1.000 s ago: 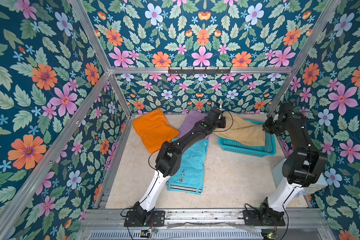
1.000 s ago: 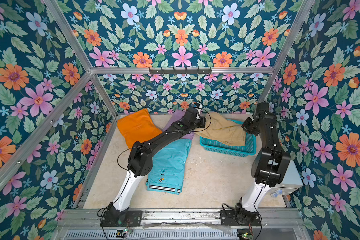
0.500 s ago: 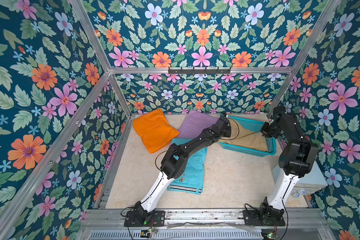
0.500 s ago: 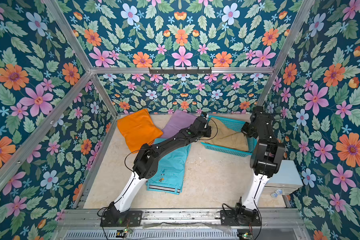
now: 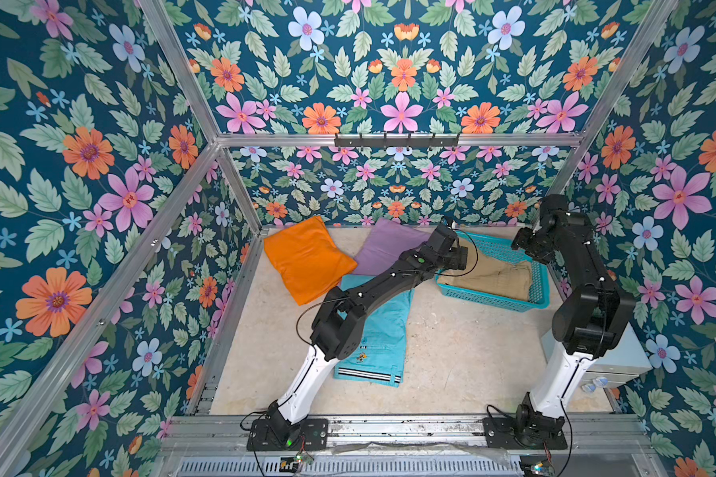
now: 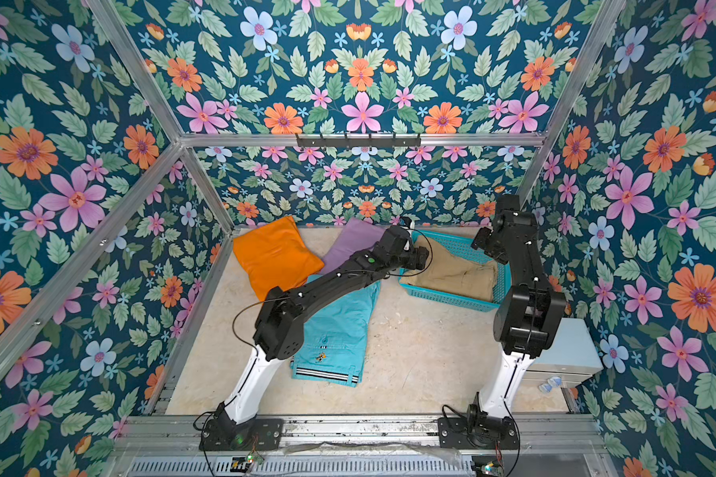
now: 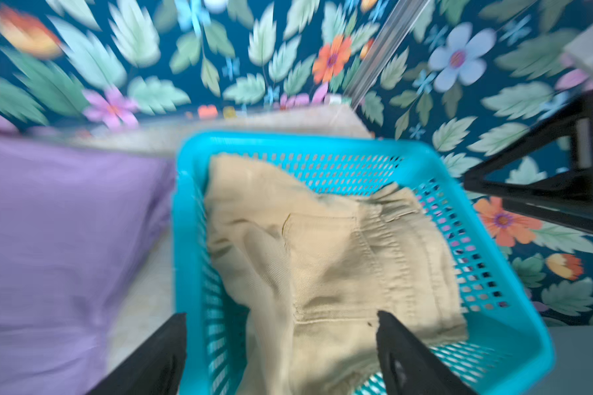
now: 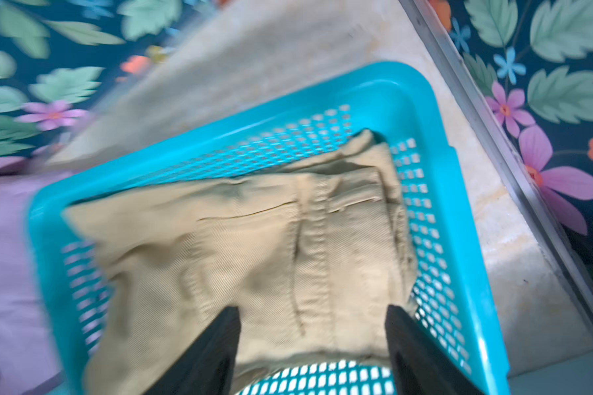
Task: Put the folded long pants in the basket
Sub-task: Place the long pant in the basket.
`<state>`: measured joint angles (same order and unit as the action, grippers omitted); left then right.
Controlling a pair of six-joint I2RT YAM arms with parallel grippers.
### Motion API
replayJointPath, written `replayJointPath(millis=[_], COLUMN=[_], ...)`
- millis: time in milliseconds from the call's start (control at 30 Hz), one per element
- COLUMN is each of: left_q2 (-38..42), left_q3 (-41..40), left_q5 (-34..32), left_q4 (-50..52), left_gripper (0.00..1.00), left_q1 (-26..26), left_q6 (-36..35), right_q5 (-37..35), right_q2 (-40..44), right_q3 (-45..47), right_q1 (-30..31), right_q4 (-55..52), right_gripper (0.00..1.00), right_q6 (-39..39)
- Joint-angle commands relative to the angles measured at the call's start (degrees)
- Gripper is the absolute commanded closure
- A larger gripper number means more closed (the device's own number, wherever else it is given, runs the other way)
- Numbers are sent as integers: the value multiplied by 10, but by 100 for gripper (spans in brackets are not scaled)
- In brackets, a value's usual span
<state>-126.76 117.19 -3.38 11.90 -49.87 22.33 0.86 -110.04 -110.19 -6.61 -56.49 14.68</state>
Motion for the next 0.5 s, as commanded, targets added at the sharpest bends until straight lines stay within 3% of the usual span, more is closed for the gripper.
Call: replayJointPath(millis=[0, 100, 233, 367, 467], left_q2=[115, 218, 316, 323, 309], left_q3=[-75, -185, -355, -424, -457], left_q5=[-86, -120, -43, -30, -30], left_q4=[-24, -5, -2, 61, 90], left_gripper=[1, 2, 6, 11, 12], left_q1=[18, 77, 228, 322, 383], left_q6=[-57, -31, 36, 6, 24], right_q5=[-1, 98, 124, 111, 101], right_q2=[22, 66, 109, 134, 140], right_q3=[-5, 46, 107, 180, 246], right_q1=[9, 41, 134, 253, 351], right_q4=[-31, 30, 108, 191, 297], right_gripper=[25, 26, 27, 28, 29], right_q6=[34, 75, 120, 195, 281])
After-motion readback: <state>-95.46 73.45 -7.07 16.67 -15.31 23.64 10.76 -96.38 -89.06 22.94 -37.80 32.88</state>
